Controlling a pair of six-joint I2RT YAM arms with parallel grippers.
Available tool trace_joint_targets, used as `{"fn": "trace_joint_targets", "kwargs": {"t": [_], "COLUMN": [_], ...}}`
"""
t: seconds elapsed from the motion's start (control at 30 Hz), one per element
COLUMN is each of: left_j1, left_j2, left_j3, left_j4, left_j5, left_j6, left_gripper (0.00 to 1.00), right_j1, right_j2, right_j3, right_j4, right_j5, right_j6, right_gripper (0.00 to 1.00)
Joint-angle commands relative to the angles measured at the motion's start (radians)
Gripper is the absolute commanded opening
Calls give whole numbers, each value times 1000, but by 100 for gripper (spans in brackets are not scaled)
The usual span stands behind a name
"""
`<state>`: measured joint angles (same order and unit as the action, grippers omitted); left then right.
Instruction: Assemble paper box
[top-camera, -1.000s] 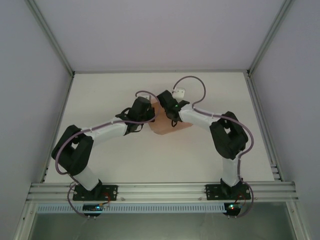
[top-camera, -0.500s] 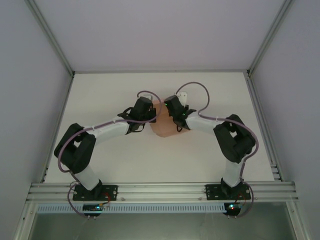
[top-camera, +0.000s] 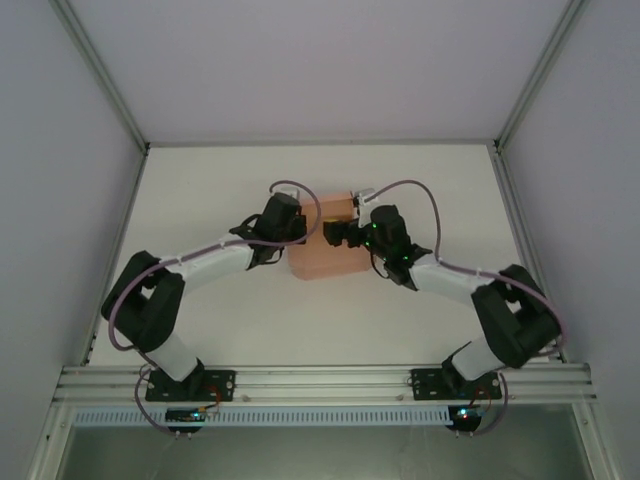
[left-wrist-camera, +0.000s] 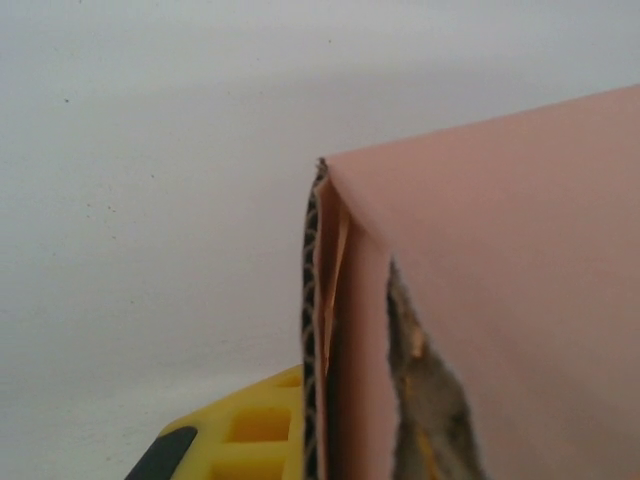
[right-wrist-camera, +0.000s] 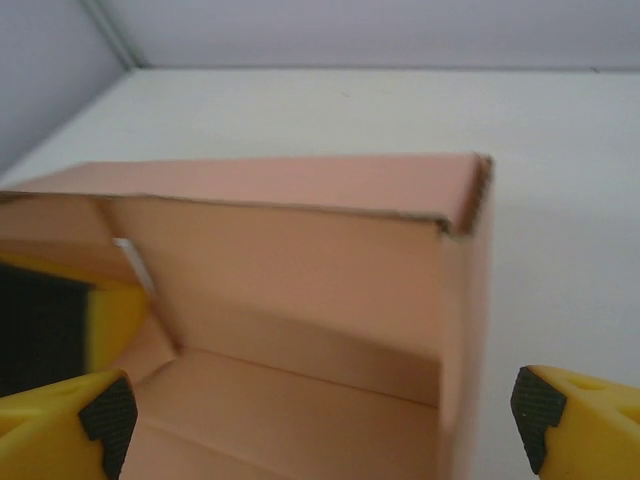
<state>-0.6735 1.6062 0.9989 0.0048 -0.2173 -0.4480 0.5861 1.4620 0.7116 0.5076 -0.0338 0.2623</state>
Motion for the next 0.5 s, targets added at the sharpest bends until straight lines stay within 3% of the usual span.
{"fn": "trace_joint_targets", "kwargs": {"t": [0.0, 0.13, 0.27, 0.47], "left_j1": [6, 30, 77, 22], "left_j2": [-90, -154, -178, -148], "left_j3": [-19, -22, 49, 140], "left_j4": [53, -6, -279, -622], "left_j5": [14, 98, 300, 371], "left_j6": [178, 405, 641, 876], "left_gripper": [0, 0, 0, 0], "right_j1": [0, -1, -18, -85], "right_j2": [-131, -327, -534, -729], "right_j3": [-50, -109, -144, -147], "right_j4": [28, -95, -302, -618], "right_j5": [-37, 86, 220, 277], "right_j6": [23, 54, 117, 159], "right_gripper": [99, 99, 99, 99]}}
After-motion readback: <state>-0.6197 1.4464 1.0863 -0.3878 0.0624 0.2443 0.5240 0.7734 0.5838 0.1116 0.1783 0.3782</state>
